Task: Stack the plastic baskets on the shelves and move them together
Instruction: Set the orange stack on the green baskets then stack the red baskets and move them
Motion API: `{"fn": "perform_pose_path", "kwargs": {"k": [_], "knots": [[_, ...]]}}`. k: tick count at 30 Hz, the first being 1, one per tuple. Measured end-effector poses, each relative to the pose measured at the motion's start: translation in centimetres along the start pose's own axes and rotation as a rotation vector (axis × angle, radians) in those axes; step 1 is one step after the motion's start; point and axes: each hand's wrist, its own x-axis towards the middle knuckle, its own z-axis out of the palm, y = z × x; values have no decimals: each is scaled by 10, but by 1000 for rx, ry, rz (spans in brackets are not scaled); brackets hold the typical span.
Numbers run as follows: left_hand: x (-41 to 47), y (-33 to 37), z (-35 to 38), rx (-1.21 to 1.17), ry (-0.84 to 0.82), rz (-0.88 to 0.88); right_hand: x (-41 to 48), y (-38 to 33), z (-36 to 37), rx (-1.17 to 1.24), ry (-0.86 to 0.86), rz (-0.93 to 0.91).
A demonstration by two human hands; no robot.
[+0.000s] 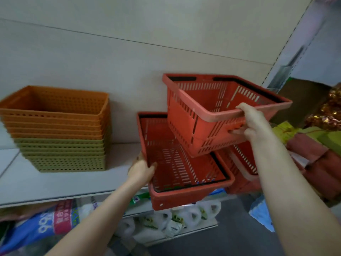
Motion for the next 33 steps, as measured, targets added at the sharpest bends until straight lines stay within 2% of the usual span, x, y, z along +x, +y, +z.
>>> {"fn": "perform_pose_path", "kwargs": {"k": [2,6,9,13,18,25,28,31,33], "knots": [[-8,2,4,-48,19,-30,2,-5,-9,-1,-24,-19],[-21,-1,1,-275,86,-50,4,12,-42,94,-53,-22],[-19,-1,-11,-474,109,-88,0,18,-60,158,-86,-89],[-16,-7,-26,-756,2,-206,-7,18,-72,115,-108,-191],[-15,-23,-38,-900,-67,-269,-10,21,-54,6,-304,-254],[-21,-19,-48,-936,-162,-270,17,52,-21,-243,-270,-143],[-20,-15,-52,-946,-170,-276,25,86,-12,-368,-322,-105],[-18,-8,-54,-883,-227,-262,28,120,0,-662,-319,-199],[-21,0,-54,-786,-238,-234,28,132,6,-773,-279,-255]]}}
